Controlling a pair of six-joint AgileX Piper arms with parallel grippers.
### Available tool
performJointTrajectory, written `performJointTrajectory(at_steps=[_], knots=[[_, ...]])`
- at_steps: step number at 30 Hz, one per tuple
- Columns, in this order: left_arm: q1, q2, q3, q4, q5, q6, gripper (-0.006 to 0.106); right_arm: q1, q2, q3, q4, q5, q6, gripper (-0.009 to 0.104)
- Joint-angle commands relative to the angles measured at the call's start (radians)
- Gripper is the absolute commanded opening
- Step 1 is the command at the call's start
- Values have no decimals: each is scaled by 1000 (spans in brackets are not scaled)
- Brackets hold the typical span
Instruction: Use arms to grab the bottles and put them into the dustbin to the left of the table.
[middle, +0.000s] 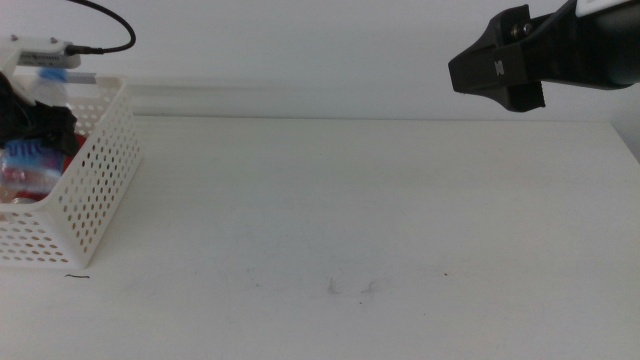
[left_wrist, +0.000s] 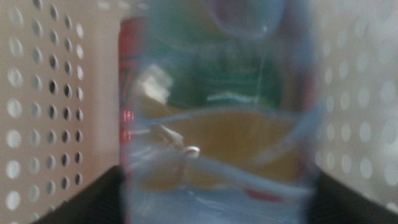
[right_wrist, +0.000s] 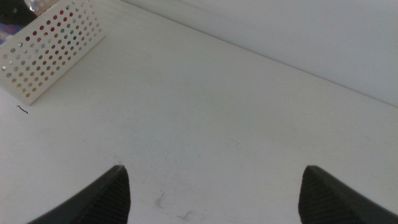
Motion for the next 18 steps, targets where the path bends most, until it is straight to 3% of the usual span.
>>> performJointTrajectory(at_steps=[1, 2, 18], knots=[[-8, -11, -14, -2, -26, 15, 90, 0, -5, -6, -9, -7, -3, 88], [-10, -13, -14, 0, -26, 15, 94, 0, -5, -6, -9, -7, -3, 88], [-98, -440, -11, -22, 160, -149, 94, 0, -5, -6, -9, -7, -3, 88]])
